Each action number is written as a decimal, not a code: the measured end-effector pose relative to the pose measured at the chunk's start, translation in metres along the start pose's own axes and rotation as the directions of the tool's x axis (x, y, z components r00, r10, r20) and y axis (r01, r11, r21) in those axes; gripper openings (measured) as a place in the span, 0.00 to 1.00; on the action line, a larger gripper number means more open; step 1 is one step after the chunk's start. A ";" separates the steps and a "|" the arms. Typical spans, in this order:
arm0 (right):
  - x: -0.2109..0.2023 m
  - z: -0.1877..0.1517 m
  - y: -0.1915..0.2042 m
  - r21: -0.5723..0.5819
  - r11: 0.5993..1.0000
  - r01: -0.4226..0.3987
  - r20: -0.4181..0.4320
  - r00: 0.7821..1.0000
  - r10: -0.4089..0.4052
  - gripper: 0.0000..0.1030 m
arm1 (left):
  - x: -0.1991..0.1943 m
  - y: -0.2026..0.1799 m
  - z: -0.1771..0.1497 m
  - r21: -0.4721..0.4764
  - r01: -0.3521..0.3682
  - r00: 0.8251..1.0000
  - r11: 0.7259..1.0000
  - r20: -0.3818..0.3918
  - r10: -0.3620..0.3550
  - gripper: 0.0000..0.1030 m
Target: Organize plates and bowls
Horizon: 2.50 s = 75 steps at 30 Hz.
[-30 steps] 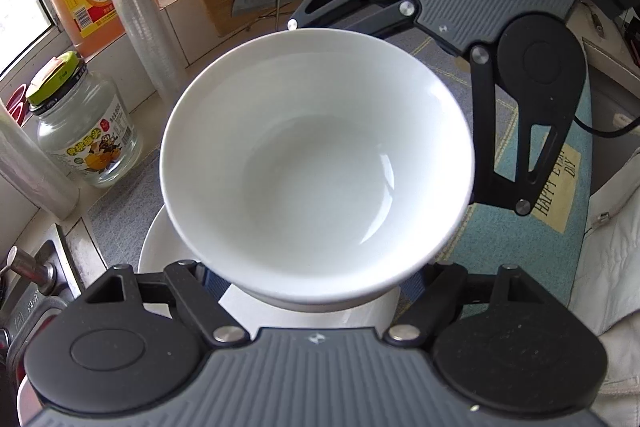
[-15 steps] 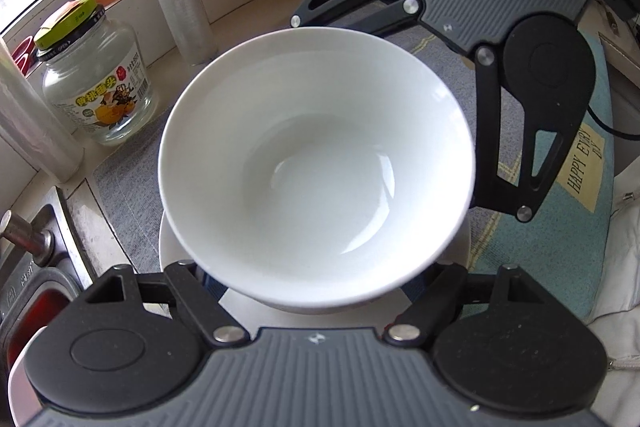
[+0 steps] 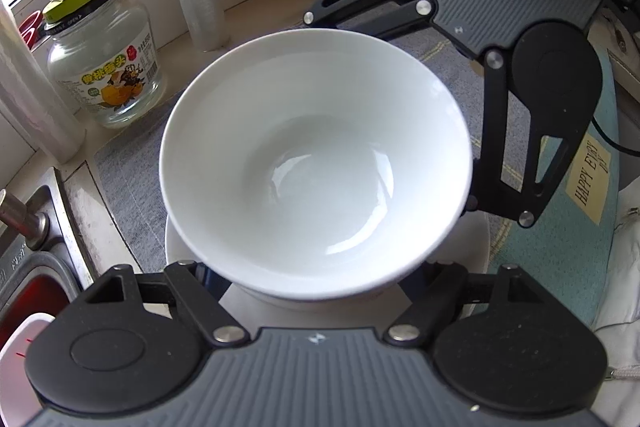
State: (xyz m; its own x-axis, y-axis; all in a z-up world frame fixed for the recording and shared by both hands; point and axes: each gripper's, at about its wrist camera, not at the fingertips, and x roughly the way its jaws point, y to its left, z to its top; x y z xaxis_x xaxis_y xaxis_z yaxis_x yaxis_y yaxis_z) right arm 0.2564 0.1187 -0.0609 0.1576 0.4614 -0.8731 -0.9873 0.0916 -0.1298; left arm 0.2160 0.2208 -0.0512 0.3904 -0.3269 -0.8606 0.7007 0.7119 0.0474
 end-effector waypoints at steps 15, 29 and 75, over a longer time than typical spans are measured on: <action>-0.002 -0.004 0.007 0.021 0.999 0.046 0.019 0.999 -0.046 1.00 | -0.009 -0.004 -0.015 -0.009 -0.069 0.994 0.998 0.085 0.069 0.92; -0.039 -0.029 0.031 0.268 0.933 0.239 -0.039 0.971 -0.237 1.00 | -0.052 -0.034 -0.039 -0.230 -0.217 0.945 0.949 0.192 0.263 0.97; -0.168 -0.096 0.158 0.802 0.486 0.347 -0.075 0.866 -0.494 1.00 | -0.144 -0.200 -0.023 -0.723 -0.415 0.793 0.553 0.011 0.610 0.99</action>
State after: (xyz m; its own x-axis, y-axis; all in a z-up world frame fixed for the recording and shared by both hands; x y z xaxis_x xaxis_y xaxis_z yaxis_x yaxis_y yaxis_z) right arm 0.0723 -0.0290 0.0202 0.6223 0.2879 -0.7279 -0.4090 0.9125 0.0113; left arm 0.0054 0.1399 0.0514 0.7430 0.1682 -0.6479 -0.2065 0.9783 0.0172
